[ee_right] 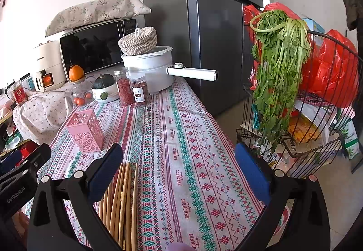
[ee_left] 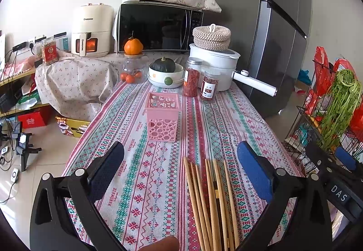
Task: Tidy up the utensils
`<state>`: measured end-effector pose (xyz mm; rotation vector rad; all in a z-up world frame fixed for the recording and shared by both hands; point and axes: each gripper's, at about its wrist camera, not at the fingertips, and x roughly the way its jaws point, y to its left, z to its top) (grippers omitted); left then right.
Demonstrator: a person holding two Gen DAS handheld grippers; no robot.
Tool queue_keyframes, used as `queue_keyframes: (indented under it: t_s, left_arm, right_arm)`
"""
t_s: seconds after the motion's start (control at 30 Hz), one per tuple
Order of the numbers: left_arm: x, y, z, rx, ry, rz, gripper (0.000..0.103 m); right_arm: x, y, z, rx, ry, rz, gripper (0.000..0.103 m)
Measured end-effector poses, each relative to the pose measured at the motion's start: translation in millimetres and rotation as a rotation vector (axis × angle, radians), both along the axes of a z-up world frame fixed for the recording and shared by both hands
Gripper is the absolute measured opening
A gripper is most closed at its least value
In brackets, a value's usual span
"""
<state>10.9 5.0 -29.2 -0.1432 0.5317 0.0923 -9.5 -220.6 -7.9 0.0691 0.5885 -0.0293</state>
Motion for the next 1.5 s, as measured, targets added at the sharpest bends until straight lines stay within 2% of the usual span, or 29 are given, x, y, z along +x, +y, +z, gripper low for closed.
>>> queue_keyframes:
  t_s: [0.23,0.33,0.43,0.53,0.63,0.7,0.77,0.93,1.0,1.13,1.17,1.33,1.47,1.5]
  left_arm:
    - [7,-3,2,-0.002,0.03,0.001,0.096]
    - [19,1,-1,-0.03,0.098,0.002,0.096]
    - [39,10,-9,-0.07,0.21,0.027,0.096]
    - [63,22,-18,-0.154,0.332,0.021,0.096]
    - [88,34,-38,-0.272,0.491,0.015,0.096]
    - [105,38,-54,-0.304,0.6,0.024,0.095]
    - [118,37,-68,-0.294,0.688,0.035,0.089]
    - [138,32,-95,-0.28,0.792,0.061,0.075]
    - [144,28,-102,-0.278,0.806,0.075,0.074]
    - [154,17,-112,-0.205,0.824,0.108,0.06]
    - [155,15,-114,-0.181,0.824,0.119,0.059]
    - [160,7,-120,-0.164,0.823,0.125,0.055]
    - [168,-19,-124,-0.052,0.841,0.093,0.055]
    - [165,-22,-125,-0.054,0.839,0.091,0.055]
  right_arm:
    - [2,-1,-1,0.002,0.009,0.0,0.096]
    - [3,-3,-2,0.012,0.022,-0.002,0.096]
    - [7,-8,-4,0.037,0.049,-0.008,0.096]
    - [15,-16,-10,0.095,0.109,-0.001,0.096]
    - [22,-26,-19,0.166,0.18,0.0,0.096]
    - [26,-31,-24,0.19,0.221,0.004,0.096]
    - [29,-34,-30,0.209,0.265,0.014,0.096]
    - [40,-40,-47,0.287,0.383,0.07,0.096]
    - [42,-42,-50,0.309,0.411,0.088,0.096]
    - [42,-43,-54,0.294,0.436,0.103,0.096]
    - [42,-44,-54,0.291,0.437,0.104,0.096]
    - [44,-51,-57,0.313,0.471,0.116,0.096]
    - [46,-46,-63,0.302,0.501,0.134,0.096]
    - [46,-44,-63,0.298,0.501,0.136,0.096]
